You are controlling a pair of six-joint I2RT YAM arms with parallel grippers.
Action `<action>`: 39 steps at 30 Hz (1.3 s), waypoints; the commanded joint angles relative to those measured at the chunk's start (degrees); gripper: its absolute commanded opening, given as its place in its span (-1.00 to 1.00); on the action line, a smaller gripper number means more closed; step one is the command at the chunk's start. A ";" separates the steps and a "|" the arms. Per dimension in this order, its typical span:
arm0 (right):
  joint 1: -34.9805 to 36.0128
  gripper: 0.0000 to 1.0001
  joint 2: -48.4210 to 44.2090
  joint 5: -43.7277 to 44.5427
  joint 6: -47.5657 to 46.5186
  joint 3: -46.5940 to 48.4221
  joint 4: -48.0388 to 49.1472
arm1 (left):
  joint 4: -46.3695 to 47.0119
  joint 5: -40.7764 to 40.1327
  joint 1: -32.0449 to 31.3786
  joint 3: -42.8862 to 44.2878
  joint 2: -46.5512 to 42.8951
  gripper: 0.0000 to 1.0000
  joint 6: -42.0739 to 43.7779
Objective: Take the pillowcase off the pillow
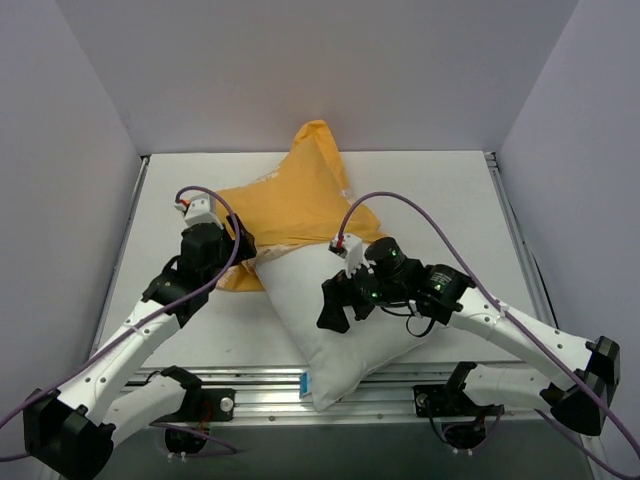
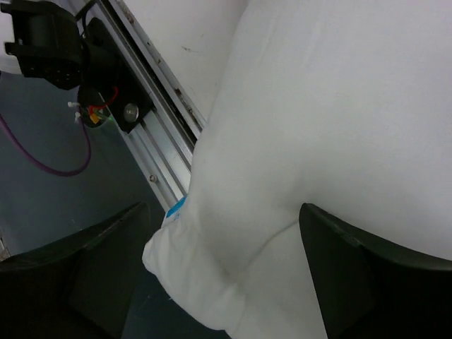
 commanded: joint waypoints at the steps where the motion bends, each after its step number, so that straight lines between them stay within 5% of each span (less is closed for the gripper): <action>1: -0.38 0.68 -1.78 0.96 -2.90 8.46 1.01 | -5.95 9.96 -0.31 8.91 0.10 0.68 11.26; 5: -2.48 0.83 -3.27 17.97 -1.51 13.91 -5.23 | -8.06 21.82 -2.23 21.71 8.53 0.78 20.07; 10: -9.40 0.91 -6.70 30.15 2.89 14.28 -8.22 | -14.12 22.28 -9.71 37.73 25.81 0.82 35.17; 15: -19.69 0.94 -9.60 28.59 5.09 10.24 -8.67 | -20.71 29.65 -14.89 54.23 40.77 0.83 44.41; 23: -33.33 0.93 -10.49 14.18 4.21 3.64 -6.04 | -27.39 27.74 -16.49 67.54 54.07 0.77 48.21; 27: -33.60 0.93 -8.48 7.50 2.55 1.18 -2.79 | -27.75 25.19 -16.31 69.13 57.59 0.34 48.04; 28: -33.69 0.93 -7.68 6.01 2.19 1.00 -1.83 | -27.58 24.49 -16.22 69.04 57.68 0.11 47.95; 29: -33.69 0.93 -6.89 3.12 2.19 0.91 -1.38 | -26.97 23.18 -16.13 68.95 57.60 -0.38 47.69; 32: -33.60 0.93 -3.29 -1.81 3.24 0.83 1.78 | -24.08 22.81 -15.96 66.68 55.41 -0.95 46.81; 39: -32.90 0.99 5.22 -4.99 4.92 2.14 11.98 | -16.86 17.55 -15.70 59.65 46.27 -0.95 42.95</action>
